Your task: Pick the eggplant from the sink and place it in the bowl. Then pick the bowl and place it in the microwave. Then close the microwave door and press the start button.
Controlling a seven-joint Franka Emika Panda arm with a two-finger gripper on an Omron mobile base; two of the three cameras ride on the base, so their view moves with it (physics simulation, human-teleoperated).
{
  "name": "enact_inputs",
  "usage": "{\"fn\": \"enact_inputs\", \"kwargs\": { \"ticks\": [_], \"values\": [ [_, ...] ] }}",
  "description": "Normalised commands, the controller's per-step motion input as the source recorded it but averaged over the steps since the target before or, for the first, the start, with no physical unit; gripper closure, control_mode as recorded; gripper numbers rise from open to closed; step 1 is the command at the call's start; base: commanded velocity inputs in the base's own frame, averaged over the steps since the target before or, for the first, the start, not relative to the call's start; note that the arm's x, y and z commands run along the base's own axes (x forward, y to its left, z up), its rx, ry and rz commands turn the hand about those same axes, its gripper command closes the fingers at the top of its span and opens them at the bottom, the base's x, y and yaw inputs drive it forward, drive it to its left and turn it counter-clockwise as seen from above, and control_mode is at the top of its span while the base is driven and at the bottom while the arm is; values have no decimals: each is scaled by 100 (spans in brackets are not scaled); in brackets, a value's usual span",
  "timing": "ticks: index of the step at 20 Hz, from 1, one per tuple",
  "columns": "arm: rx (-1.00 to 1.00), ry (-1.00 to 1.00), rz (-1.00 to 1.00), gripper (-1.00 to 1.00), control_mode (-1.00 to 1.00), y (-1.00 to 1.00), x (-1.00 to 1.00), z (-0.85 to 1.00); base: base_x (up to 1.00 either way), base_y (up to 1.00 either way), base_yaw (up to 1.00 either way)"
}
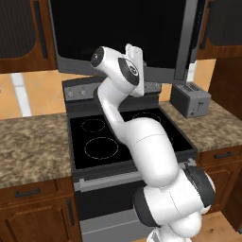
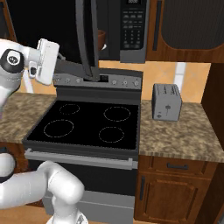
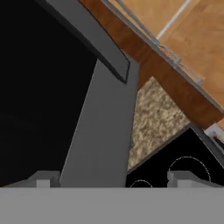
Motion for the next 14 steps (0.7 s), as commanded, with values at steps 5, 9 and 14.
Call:
{"fn": "enact_inputs", "kwargs": {
  "ticks": [5, 9, 14],
  "values": [
    [0, 1, 11, -100, -100, -85, 100, 0, 0, 0, 0],
    [0, 0, 18, -100, -100, -38, 100, 0, 0, 0, 0],
    [0, 0, 18, -100, -100, -4, 98, 0, 0, 0, 0]
  ]
}}
